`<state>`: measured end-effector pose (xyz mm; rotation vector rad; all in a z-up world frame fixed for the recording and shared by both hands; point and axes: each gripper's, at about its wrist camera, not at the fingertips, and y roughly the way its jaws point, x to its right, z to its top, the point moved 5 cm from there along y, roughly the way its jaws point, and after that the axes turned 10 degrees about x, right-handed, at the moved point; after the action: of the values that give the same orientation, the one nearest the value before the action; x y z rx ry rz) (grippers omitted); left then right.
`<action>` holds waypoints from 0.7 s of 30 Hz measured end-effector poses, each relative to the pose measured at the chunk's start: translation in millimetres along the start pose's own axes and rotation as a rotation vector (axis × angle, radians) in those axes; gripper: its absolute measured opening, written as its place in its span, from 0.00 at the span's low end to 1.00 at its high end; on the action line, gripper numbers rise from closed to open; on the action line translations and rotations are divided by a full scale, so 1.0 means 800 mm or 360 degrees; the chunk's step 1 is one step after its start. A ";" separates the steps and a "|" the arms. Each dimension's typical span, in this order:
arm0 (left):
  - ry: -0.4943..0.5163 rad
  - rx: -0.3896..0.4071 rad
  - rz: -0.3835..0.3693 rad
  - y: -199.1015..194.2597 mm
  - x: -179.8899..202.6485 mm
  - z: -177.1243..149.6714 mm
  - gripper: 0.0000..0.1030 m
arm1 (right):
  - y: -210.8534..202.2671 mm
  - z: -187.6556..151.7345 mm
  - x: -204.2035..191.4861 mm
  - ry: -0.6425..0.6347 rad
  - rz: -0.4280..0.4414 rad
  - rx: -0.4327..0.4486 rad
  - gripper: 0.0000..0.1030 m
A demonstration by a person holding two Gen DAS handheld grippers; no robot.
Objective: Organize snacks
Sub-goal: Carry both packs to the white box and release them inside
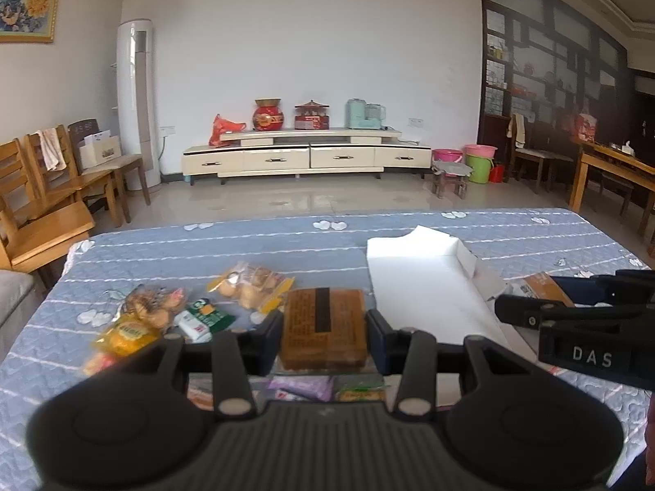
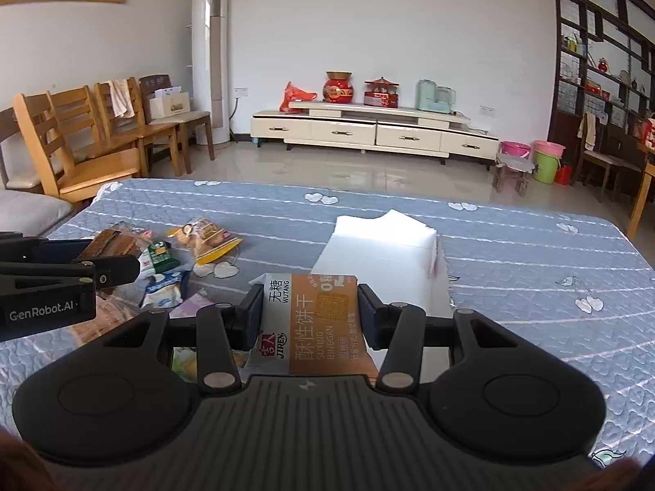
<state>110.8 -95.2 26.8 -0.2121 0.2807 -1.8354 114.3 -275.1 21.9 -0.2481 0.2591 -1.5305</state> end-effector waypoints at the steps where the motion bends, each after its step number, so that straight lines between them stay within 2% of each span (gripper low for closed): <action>1: 0.0006 -0.0003 -0.0007 0.003 0.003 0.000 0.41 | 0.002 0.000 0.004 0.0006 -0.0006 -0.0003 0.57; 10: 0.0051 -0.0039 -0.0076 0.039 0.031 0.002 0.41 | 0.029 -0.005 0.041 0.0056 -0.0064 -0.0037 0.57; 21: 0.0099 -0.0086 -0.0175 0.101 0.071 0.003 0.41 | 0.101 0.003 0.098 0.0122 -0.0088 -0.0111 0.57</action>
<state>169.5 -171.5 4.6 -0.2121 0.3689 -1.9469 193.6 -351.2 -2.8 -0.2535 0.3694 -1.5893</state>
